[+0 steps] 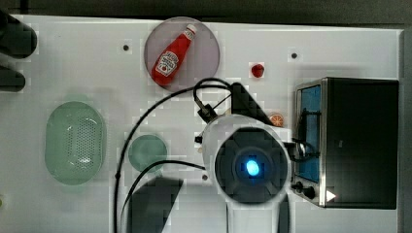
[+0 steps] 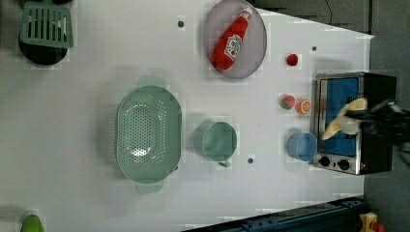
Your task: Pick banana from table and place on oven.
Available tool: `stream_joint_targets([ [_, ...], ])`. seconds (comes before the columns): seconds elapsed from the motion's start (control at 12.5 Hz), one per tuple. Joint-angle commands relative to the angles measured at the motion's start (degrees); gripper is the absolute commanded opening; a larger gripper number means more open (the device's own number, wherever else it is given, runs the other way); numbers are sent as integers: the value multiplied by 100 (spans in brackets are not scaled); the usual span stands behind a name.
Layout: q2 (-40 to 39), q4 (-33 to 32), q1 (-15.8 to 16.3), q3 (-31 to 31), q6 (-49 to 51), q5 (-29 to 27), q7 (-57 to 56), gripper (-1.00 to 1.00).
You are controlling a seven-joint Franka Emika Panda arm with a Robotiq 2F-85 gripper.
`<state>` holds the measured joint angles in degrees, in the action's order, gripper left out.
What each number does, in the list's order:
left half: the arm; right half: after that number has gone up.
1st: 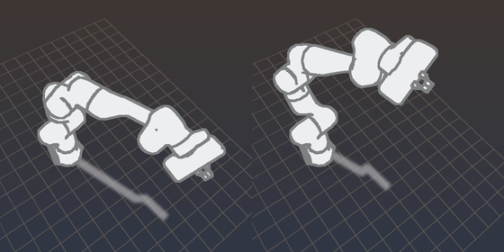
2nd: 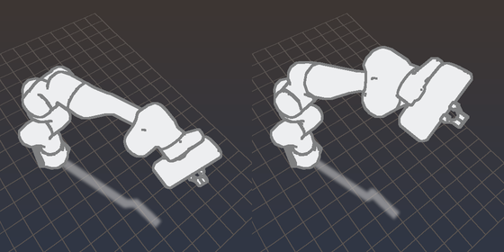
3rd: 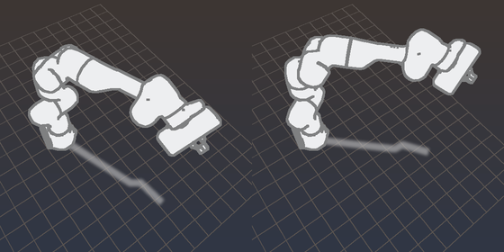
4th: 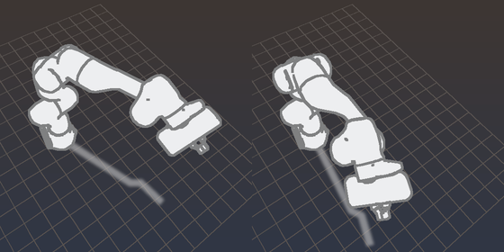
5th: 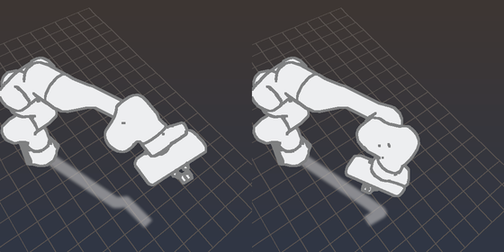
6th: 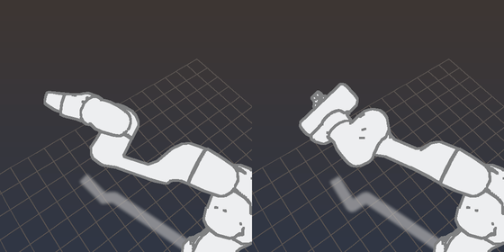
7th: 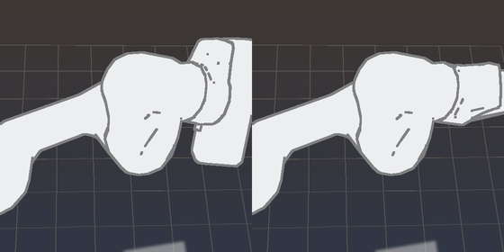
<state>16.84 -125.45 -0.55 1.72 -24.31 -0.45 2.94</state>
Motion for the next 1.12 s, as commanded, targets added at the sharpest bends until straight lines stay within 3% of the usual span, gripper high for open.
stream_joint_targets([
  [0.08, 96, 246, -47, 143, 858, 5, 180, -64],
  [0.56, 28, 781, -191, 1156, 1016, 168, -597, -64],
  [1.12, -1205, 1218, -247, 2562, 180, 534, -3309, -64],
])
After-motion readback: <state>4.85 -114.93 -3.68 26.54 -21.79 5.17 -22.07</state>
